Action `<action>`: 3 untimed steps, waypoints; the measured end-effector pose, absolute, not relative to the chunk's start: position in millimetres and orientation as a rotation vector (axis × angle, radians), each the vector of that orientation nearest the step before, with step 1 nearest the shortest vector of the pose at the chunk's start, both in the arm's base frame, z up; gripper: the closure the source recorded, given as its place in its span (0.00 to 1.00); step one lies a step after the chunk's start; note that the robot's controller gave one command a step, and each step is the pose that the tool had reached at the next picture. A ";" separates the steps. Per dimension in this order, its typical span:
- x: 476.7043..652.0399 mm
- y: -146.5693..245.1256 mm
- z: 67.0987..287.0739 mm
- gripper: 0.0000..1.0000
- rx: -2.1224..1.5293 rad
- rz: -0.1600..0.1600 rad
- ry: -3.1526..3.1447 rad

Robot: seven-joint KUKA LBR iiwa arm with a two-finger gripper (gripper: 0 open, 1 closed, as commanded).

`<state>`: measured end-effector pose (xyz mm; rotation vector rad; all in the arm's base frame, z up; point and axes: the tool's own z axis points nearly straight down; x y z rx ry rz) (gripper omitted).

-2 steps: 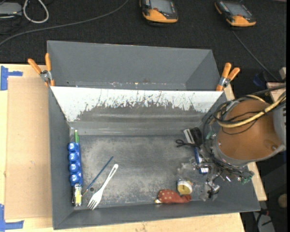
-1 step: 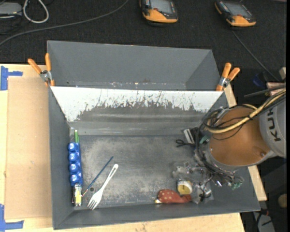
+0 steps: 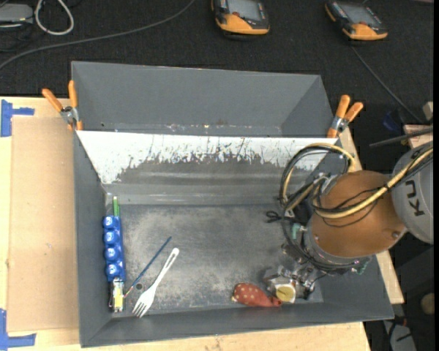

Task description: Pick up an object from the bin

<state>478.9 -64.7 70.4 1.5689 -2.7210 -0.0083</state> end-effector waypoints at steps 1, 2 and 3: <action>478.4 -64.7 69.1 1.00 1.574 -0.010 -2.716; 476.6 -63.4 100.3 1.00 1.569 -0.019 -2.714; 478.6 -63.9 135.4 1.00 1.570 -0.012 -2.719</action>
Offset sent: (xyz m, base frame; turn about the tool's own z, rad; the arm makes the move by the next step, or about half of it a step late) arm -0.0004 -0.0002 0.0581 -0.0042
